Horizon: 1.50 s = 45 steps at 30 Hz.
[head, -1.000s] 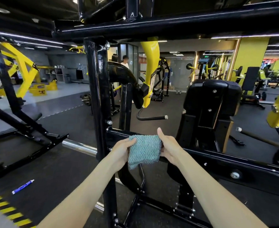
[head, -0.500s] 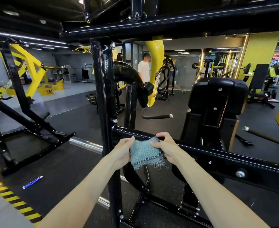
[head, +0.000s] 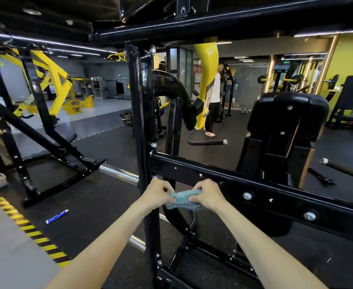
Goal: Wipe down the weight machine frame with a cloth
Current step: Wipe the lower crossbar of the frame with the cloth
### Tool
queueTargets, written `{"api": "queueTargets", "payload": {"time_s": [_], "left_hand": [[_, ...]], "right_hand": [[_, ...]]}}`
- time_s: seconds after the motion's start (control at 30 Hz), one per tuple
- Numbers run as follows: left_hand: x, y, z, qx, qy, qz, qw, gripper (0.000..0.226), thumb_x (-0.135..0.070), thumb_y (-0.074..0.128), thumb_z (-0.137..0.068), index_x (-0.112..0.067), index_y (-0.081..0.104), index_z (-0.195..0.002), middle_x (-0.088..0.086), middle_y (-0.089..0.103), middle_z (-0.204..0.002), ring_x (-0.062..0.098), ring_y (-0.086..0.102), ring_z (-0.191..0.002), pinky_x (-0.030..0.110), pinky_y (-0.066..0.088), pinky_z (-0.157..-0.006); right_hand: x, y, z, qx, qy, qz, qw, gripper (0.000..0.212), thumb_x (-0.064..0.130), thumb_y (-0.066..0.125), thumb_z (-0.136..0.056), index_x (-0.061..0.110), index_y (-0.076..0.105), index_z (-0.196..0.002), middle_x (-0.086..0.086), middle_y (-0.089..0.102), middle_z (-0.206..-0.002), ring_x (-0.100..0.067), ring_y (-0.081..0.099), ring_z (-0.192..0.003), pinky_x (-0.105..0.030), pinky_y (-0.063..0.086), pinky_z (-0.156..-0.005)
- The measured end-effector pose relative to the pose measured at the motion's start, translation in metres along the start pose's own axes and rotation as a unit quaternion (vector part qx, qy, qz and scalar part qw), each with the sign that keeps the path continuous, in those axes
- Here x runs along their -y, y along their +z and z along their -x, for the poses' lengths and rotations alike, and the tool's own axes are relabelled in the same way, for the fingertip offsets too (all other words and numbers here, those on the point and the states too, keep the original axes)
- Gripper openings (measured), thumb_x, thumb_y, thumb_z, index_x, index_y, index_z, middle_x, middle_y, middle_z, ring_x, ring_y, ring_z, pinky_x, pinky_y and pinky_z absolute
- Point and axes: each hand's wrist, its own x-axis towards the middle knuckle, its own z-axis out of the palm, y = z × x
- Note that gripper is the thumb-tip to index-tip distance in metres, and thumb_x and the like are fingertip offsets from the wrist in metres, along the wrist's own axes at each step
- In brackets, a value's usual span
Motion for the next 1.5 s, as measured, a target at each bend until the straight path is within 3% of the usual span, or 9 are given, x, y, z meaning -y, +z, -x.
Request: {"api": "queueTargets", "payload": {"time_s": [0.07,0.2,0.43,0.7,0.83,1.03,1.2,1.33,1.5], "left_hand": [[0.008,-0.009,0.006,0.052,-0.043,0.201,0.977,0.009,-0.013,0.068,-0.08,-0.02,0.064,-0.077,0.002,0.062,-0.098,0.017,0.059,-0.092,0.03,0.043,-0.08],[0.022,0.007,0.014,0.013,-0.147,0.575,0.805,0.019,-0.02,0.055,-0.092,-0.009,0.06,-0.107,0.014,0.067,-0.11,0.031,0.062,-0.103,0.055,0.045,-0.095],[0.054,0.046,0.003,-0.063,-0.185,0.656,0.729,0.036,-0.005,0.063,-0.088,-0.002,0.055,-0.123,0.017,0.062,-0.108,0.03,0.06,-0.102,0.043,0.052,-0.078],[0.045,0.006,-0.08,-0.307,-0.052,0.283,0.907,0.014,-0.01,0.069,-0.084,-0.02,0.061,-0.091,-0.005,0.061,-0.089,0.02,0.062,-0.091,0.028,0.046,-0.076],[0.024,0.025,-0.108,-0.416,0.03,0.191,0.889,0.016,0.0,0.062,-0.084,-0.012,0.064,-0.095,0.0,0.051,-0.093,0.021,0.057,-0.081,0.02,0.036,-0.071],[0.031,0.076,-0.116,-0.385,0.296,0.043,0.873,0.032,0.01,0.061,-0.07,-0.007,0.068,-0.097,0.006,0.058,-0.089,0.016,0.057,-0.078,0.021,0.047,-0.071],[0.045,0.061,-0.13,-0.479,0.134,0.184,0.848,0.021,0.006,0.057,-0.074,0.001,0.069,-0.09,0.01,0.059,-0.078,0.01,0.049,-0.072,0.013,0.036,-0.07],[0.027,0.097,-0.102,-0.363,0.249,0.13,0.888,0.023,0.002,0.054,-0.077,-0.005,0.067,-0.095,0.004,0.06,-0.086,0.007,0.052,-0.076,0.015,0.043,-0.072],[0.053,0.063,-0.116,-0.449,0.087,0.202,0.866,0.029,0.012,0.059,-0.077,-0.003,0.07,-0.099,0.01,0.064,-0.091,0.015,0.059,-0.086,0.015,0.045,-0.085]], "right_hand": [[0.002,0.002,0.001,-0.007,-0.006,-0.078,0.997,0.014,0.019,0.076,-0.078,0.009,0.071,-0.087,0.005,0.057,-0.094,-0.008,0.053,-0.087,-0.011,0.039,-0.065],[0.015,0.019,0.002,0.074,0.055,-0.297,0.95,0.011,0.019,0.066,-0.088,0.01,0.068,-0.093,-0.008,0.072,-0.093,-0.021,0.069,-0.088,-0.033,0.056,-0.078],[0.004,0.051,-0.01,0.025,0.132,-0.261,0.956,0.017,0.029,0.065,-0.09,0.013,0.067,-0.093,-0.005,0.07,-0.1,-0.019,0.067,-0.09,-0.035,0.058,-0.075],[-0.006,0.01,-0.042,-0.288,-0.068,0.149,0.943,0.032,0.01,0.058,-0.089,0.014,0.059,-0.121,-0.004,0.057,-0.129,-0.022,0.049,-0.12,-0.034,0.031,-0.105],[-0.019,0.007,-0.062,-0.269,0.01,0.204,0.941,0.035,0.024,0.046,-0.098,0.018,0.051,-0.132,-0.001,0.056,-0.132,-0.017,0.043,-0.131,-0.04,0.006,-0.116],[-0.029,0.016,-0.073,-0.33,0.007,0.311,0.891,0.06,0.035,0.012,-0.095,0.017,0.068,-0.098,0.004,0.069,-0.086,-0.02,0.061,-0.087,-0.043,0.023,-0.109],[-0.022,0.016,-0.079,-0.336,0.001,0.317,0.887,0.055,0.039,0.021,-0.098,0.013,0.067,-0.083,0.0,0.065,-0.069,-0.023,0.063,-0.076,-0.043,0.019,-0.113],[-0.022,0.002,-0.075,-0.283,-0.043,0.253,0.924,0.038,0.026,0.036,-0.102,0.007,0.065,-0.087,-0.007,0.065,-0.072,-0.031,0.062,-0.078,-0.049,0.027,-0.112],[-0.02,-0.029,-0.068,-0.134,-0.016,0.235,0.963,0.035,0.029,0.037,-0.102,0.021,0.062,-0.126,-0.002,0.066,-0.123,-0.03,0.052,-0.121,-0.034,0.033,-0.108]]}}
